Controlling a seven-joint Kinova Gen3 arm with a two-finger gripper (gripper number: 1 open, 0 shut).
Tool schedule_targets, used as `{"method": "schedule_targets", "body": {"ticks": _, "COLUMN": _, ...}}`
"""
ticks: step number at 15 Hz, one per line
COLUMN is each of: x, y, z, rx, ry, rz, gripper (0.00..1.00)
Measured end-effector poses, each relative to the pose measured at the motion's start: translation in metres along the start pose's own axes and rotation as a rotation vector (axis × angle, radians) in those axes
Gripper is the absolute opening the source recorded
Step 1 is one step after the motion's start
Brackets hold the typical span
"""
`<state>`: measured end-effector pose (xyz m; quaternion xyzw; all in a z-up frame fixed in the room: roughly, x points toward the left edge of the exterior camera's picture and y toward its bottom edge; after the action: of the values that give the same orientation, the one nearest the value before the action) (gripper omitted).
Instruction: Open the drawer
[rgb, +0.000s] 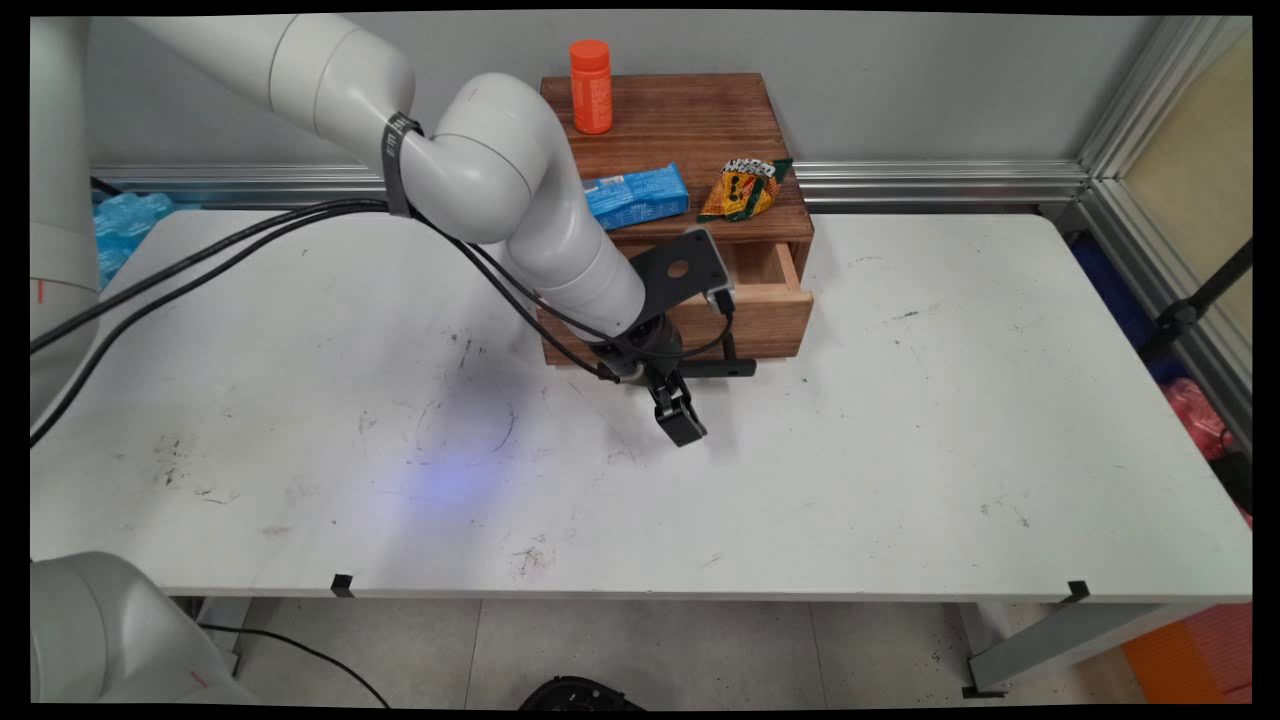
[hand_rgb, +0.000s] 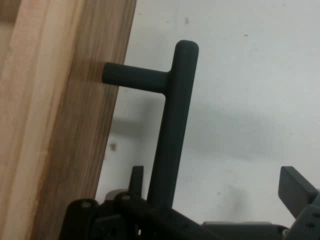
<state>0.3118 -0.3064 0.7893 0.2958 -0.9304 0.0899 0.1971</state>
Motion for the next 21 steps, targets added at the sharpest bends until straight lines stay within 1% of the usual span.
{"method": "schedule_targets", "body": {"ticks": 10, "x": -0.001, "y": 0.034, "z": -0.003, "rx": -0.055, "ry": -0.028, "rz": -0.008, "gripper": 1.00}}
{"method": "schedule_targets", "body": {"ticks": 14, "x": 0.001, "y": 0.044, "z": -0.005, "rx": -0.066, "ry": -0.037, "rz": -0.007, "gripper": 1.00}}
{"method": "schedule_targets", "body": {"ticks": 21, "x": 0.006, "y": 0.058, "z": -0.010, "rx": -0.069, "ry": -0.046, "rz": 0.034, "gripper": 1.00}}
